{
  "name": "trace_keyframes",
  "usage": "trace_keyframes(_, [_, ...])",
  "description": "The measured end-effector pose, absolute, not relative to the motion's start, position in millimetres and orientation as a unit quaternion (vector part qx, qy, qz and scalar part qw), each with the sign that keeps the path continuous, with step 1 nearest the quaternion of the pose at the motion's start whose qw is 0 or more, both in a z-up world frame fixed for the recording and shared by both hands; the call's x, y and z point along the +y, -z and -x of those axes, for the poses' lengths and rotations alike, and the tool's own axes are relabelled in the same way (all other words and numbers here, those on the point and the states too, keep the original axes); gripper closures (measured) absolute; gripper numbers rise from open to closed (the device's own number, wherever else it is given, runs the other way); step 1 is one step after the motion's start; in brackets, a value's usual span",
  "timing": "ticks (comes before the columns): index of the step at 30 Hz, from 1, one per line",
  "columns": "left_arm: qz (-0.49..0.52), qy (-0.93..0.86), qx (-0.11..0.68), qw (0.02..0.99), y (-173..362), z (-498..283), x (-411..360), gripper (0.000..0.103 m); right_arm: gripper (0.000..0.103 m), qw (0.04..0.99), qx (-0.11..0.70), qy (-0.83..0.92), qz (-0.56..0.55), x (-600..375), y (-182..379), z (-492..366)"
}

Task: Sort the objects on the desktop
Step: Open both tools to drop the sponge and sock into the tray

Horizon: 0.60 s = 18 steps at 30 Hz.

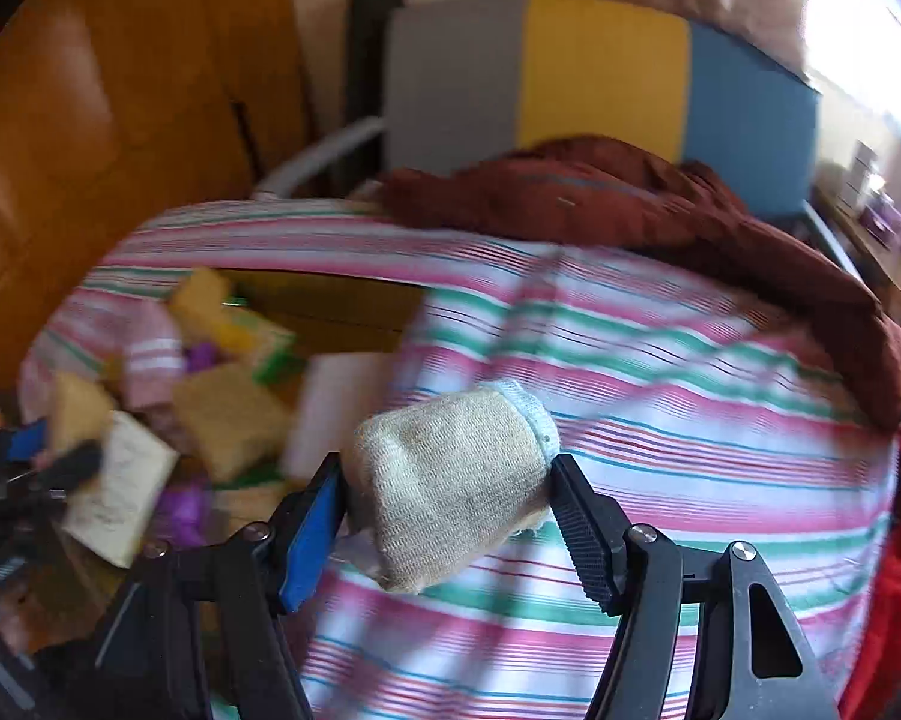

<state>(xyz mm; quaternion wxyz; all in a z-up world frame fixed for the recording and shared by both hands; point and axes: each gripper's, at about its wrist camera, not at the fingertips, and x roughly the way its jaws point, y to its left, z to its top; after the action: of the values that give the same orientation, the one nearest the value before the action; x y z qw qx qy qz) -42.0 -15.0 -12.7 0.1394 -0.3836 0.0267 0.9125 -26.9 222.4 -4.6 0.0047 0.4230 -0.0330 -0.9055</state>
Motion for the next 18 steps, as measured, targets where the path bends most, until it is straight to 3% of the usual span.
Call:
trace_keyframes(12, [0.386,-0.915,0.011,0.116,12,50,-31,0.039,0.033,0.062,-0.033,0.911,-0.407,145,7,41])
trace_keyframes(18, [0.382,-0.919,0.006,0.097,9,52,-37,0.036,0.023,0.054,-0.032,0.914,-0.402,134,8,43])
